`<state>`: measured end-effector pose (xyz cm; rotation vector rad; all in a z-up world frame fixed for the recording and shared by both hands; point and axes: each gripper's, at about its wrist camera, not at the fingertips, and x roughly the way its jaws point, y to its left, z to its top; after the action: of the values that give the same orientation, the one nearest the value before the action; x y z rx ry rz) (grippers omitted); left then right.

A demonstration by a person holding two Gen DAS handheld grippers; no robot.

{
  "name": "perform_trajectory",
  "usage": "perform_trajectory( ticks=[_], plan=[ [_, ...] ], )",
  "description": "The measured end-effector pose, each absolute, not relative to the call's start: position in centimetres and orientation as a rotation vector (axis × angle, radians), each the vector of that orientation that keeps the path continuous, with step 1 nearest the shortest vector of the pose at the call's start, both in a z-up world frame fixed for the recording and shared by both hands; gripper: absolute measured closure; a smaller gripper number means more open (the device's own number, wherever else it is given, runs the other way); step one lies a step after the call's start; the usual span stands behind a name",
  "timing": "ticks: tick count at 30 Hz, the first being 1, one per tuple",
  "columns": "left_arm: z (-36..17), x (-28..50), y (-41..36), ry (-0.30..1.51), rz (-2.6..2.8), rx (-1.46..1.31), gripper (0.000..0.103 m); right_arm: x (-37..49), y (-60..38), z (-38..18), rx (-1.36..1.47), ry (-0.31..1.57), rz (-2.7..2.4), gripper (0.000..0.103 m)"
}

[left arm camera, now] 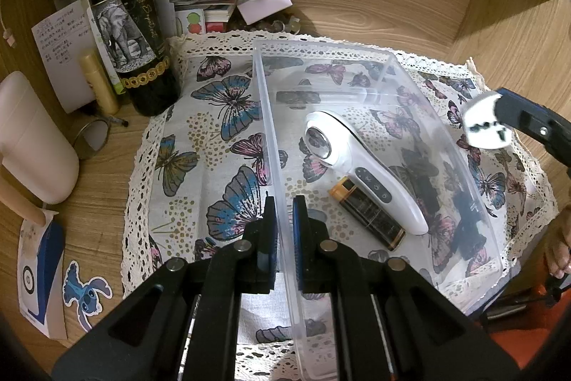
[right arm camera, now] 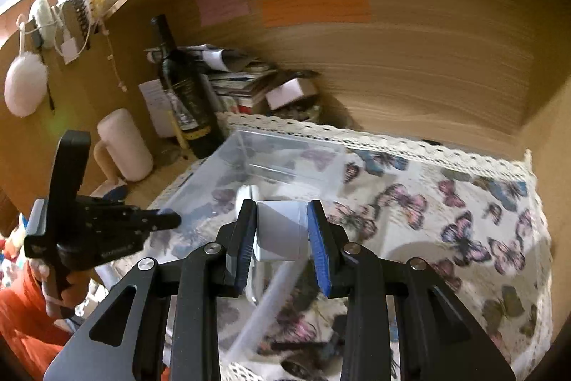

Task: Organize rigid objects
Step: 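Drop the white cube adapter into the clear box, then grasp the metal cylinder with the right gripper and lift it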

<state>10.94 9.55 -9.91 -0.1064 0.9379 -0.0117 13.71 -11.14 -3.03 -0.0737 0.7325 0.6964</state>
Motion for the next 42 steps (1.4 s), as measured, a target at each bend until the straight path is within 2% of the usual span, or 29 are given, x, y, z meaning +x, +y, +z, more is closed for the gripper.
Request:
perform_trajectory(
  ticks=[16, 24, 29, 35, 42],
  plan=[
    [-9.9, 11.1, 9.8, 0.934, -0.028, -0.114, 0.095, 16.4, -7.3, -6.8, -0.153, 0.868, 0.759, 0.075],
    [-10.0, 11.2, 9.7, 0.93, -0.026, -0.109, 0.095, 16.1, -8.4, -5.8, -0.121, 0.859, 0.745, 0.074],
    [-10.0, 11.2, 9.7, 0.927, -0.026, -0.11, 0.095, 15.6, -10.3, -4.4, -0.091, 0.818, 0.703, 0.062],
    [-10.0, 11.2, 9.7, 0.927, -0.024, -0.109, 0.095, 14.9, -13.6, -3.2, -0.064, 0.77, 0.599, 0.052],
    [-10.0, 11.2, 9.7, 0.927, -0.023, -0.106, 0.095, 15.0, -17.5, -3.7, -0.034, 0.785, 0.481, 0.052]
  ],
)
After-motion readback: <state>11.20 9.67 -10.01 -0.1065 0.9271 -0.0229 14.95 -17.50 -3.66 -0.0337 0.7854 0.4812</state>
